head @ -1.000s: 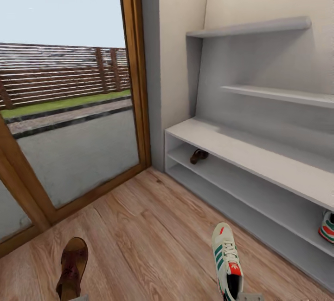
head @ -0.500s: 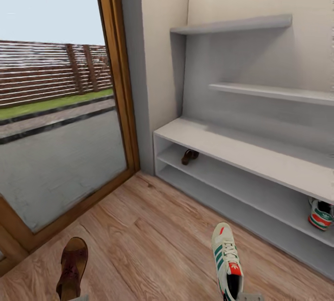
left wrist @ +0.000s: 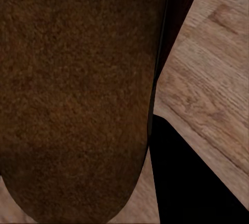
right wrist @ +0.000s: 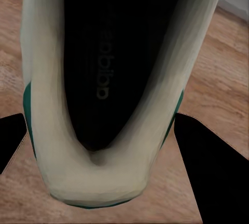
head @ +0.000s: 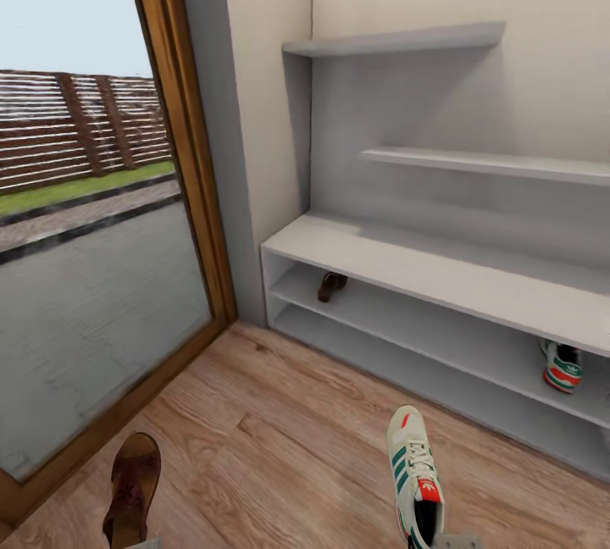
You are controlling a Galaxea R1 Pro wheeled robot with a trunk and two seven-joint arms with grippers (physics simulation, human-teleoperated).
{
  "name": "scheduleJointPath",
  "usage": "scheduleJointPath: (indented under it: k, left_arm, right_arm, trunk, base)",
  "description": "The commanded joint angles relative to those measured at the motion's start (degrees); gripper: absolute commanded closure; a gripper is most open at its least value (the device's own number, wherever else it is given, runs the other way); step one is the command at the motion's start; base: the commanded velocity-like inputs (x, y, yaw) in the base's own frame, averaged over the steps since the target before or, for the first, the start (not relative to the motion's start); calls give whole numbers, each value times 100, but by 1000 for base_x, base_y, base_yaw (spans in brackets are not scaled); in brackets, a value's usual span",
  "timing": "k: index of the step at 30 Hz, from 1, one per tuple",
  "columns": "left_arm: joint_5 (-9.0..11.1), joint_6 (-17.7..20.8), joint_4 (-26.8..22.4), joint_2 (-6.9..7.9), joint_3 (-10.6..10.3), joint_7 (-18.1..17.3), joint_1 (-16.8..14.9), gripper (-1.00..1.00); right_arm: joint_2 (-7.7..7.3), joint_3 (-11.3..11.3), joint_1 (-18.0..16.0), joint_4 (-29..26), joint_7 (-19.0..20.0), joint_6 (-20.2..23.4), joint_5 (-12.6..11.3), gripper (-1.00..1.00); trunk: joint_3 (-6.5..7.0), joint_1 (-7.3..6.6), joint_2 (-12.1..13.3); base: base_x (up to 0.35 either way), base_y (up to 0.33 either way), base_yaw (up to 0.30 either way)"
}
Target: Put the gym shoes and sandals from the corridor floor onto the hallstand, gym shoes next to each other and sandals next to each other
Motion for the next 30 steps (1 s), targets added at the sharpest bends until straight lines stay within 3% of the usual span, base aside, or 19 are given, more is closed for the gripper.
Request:
scheduleJointPath:
  k: [1, 17, 30]
  left_arm:
    - [-80, -20, 5, -2, 46, 6, -5, 100]
    - [-80, -20, 5, -2, 47, 8, -5, 100]
    - [-80, -20, 5, -3, 46, 8, -5, 100]
  right_arm:
    - [4, -41, -7, 6, -24, -16, 61, 100]
    - [4, -41, -6, 6, -22, -16, 61, 100]
    - [4, -41, -4, 6, -22, -16, 61, 100]
  trunk:
    - [-9, 0, -2]
    - [-81, 0, -2]
    - [-139, 0, -2]
  base:
    - [110, 295, -277]
    - [139, 299, -277]
    - [14, 284, -277]
